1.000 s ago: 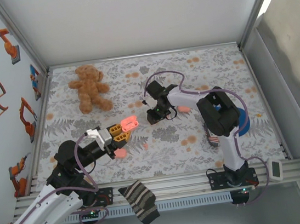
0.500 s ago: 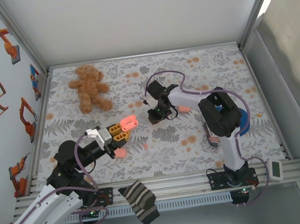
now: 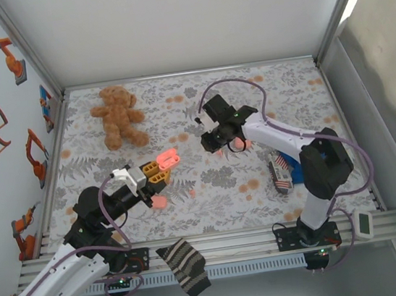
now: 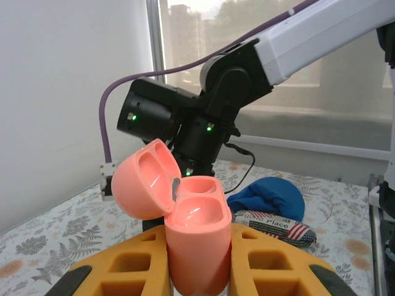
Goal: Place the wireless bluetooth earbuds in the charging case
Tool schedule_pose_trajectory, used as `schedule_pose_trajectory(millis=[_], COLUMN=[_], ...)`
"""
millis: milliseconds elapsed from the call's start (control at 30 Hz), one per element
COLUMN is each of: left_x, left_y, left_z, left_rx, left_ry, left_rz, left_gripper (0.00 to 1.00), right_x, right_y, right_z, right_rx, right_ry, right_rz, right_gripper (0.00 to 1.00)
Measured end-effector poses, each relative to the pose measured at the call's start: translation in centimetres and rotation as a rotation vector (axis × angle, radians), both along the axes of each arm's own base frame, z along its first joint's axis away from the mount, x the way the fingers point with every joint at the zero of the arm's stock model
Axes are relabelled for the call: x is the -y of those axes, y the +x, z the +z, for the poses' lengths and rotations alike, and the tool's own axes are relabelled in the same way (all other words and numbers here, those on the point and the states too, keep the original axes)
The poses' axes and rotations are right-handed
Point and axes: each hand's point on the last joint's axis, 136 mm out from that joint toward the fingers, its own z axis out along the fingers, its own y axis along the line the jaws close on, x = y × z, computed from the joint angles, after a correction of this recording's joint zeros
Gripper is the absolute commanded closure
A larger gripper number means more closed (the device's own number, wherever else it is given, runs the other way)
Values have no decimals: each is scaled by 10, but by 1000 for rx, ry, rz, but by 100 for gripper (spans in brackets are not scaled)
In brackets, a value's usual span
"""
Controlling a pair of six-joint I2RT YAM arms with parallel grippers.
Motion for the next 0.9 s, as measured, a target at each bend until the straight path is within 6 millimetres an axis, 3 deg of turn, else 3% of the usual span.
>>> schedule_pose_trajectory(millis=[600,900], left_x=[6,21], left_y=[12,25], left_z=[-10,-21], left_rx=[-42,-88], left_ry=[-10,0], left_rz=[22,15], left_gripper=[99,100], right_x=[30,23], right_y=[-28,-57], right_z=[151,206], right_rx=[330,442], right_ry=[221,399], right_rz=[-27,58], right_gripper=[85,86])
